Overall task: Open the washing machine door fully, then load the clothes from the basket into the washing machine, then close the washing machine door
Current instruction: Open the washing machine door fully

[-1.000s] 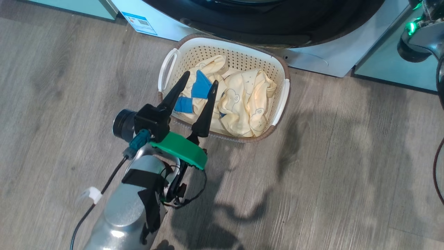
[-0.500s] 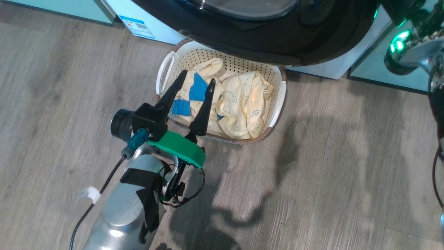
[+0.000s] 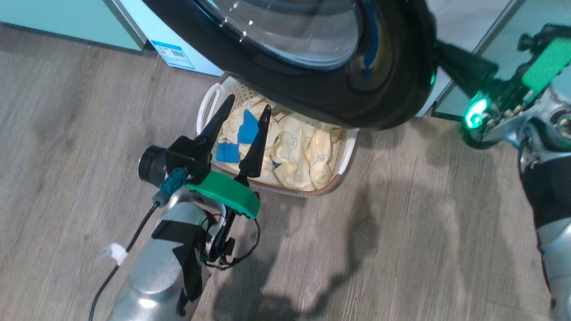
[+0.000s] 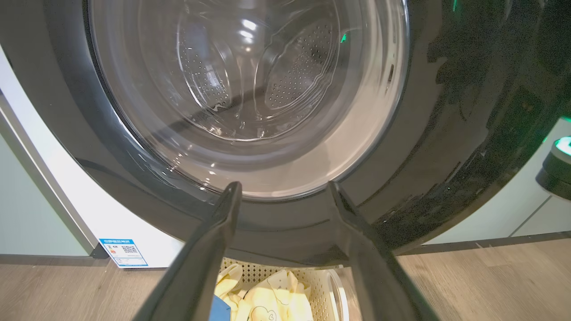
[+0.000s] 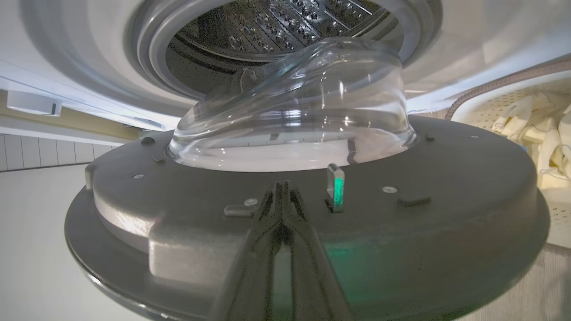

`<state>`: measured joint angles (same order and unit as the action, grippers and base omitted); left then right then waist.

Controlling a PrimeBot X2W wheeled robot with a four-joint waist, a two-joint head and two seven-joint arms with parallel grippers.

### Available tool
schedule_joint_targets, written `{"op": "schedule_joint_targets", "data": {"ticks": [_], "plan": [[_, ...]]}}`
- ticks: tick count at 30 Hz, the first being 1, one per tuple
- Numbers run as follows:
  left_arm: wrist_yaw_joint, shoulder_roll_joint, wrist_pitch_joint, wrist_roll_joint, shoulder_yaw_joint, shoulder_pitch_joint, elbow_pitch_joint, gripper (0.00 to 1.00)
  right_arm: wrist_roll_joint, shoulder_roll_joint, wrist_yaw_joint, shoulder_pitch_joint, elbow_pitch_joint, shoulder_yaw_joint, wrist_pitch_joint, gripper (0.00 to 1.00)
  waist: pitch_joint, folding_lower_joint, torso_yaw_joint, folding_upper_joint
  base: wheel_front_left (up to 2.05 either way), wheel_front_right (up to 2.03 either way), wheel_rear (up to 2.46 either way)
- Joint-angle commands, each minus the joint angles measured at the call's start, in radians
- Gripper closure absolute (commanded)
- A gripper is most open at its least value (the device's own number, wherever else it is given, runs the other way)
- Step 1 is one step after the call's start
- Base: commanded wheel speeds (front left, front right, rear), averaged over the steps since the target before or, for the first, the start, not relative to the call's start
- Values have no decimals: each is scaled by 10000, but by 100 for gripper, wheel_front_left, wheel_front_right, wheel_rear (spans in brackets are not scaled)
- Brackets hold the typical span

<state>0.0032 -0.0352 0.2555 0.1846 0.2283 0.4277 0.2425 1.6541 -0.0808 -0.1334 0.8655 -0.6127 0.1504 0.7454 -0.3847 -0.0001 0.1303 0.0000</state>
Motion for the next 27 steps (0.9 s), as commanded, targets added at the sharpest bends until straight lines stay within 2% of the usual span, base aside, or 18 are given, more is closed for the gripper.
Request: {"op": "schedule_joint_targets", "data": {"ticks": [1, 11, 27], "plan": [[37, -151, 63, -68, -364, -134, -249, 0, 128, 277, 27, -87, 481, 213, 102, 100, 116, 1, -28, 0, 0, 0, 0], [-41, -151, 63, -82, -419, -443, -73, 0, 704, 302, 27, -1192, 1259, 1133, 122, 100, 762, 1, -57, 0, 0, 0, 0], [-170, -150, 63, -142, -721, -1106, 148, 0, 2158, 305, 27, -2660, 2280, 3207, -682, 100, 1758, 1, -72, 0, 0, 0, 0]]}}
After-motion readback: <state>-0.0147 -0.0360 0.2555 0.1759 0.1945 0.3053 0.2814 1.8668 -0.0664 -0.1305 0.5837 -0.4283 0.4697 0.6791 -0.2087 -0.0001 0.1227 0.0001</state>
